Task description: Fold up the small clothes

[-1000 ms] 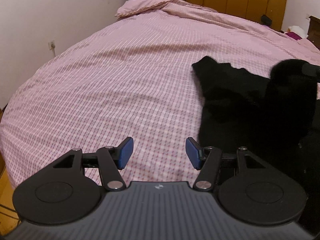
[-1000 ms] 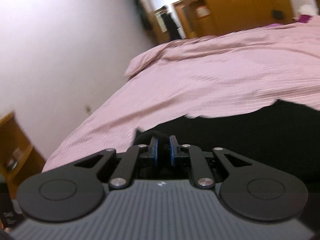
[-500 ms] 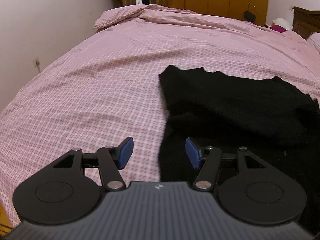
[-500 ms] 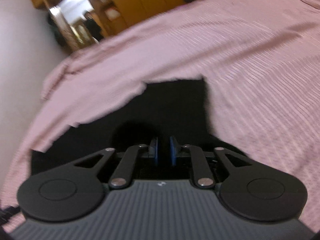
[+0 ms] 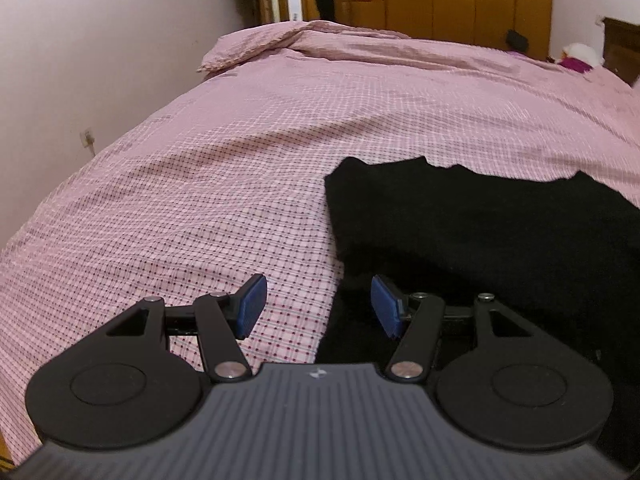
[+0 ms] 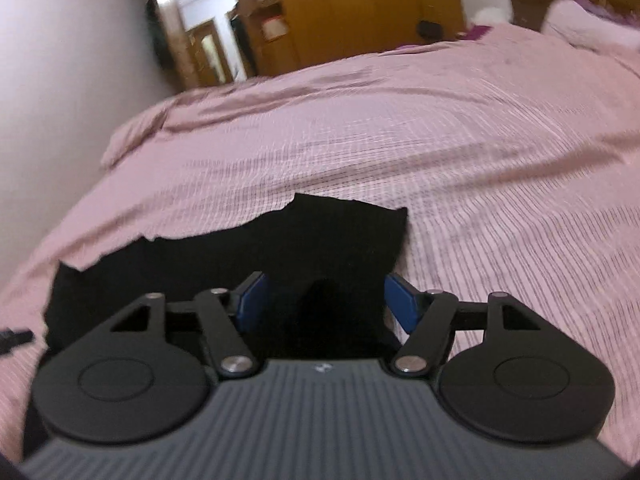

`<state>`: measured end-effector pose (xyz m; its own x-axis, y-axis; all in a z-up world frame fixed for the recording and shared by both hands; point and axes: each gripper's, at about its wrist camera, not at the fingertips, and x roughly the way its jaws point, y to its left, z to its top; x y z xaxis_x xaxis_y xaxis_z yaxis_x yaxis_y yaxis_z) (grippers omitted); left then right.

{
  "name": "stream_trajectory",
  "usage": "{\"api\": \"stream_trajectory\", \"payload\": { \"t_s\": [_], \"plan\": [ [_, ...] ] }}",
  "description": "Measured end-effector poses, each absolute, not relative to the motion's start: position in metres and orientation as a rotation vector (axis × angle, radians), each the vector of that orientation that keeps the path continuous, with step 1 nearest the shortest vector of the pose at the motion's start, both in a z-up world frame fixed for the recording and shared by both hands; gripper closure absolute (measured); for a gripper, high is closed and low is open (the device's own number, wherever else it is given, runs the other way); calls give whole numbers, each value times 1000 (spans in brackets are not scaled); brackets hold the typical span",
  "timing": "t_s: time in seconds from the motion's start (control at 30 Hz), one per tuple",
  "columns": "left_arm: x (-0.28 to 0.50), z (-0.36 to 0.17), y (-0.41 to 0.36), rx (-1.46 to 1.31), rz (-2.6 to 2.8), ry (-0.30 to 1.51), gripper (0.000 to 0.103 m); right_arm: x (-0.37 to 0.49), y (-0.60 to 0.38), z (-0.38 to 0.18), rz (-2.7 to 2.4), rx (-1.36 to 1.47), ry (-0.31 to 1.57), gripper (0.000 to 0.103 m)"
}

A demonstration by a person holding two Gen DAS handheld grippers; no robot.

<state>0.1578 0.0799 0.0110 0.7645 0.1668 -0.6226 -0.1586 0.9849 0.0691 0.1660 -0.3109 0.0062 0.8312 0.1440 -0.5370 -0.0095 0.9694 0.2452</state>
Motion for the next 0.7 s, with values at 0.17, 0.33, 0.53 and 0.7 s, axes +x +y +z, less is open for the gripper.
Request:
{"api": "stream_trajectory", "payload": {
  "t_s": [0.17,0.33,0.53,0.7],
  "plan": [
    [160,12,82,-14,175,647,39,211,-295,-17,113,125,705,36],
    [164,11,75,-11,142,612,39,214,-287,-10,165,163,707,91],
    [183,-1,63,69,126,606,39,194,-288,52,122,188,409,91],
    [209,-26,69,126,203,681,39,226,-299,29,-17,173,473,91]
  ]
}}
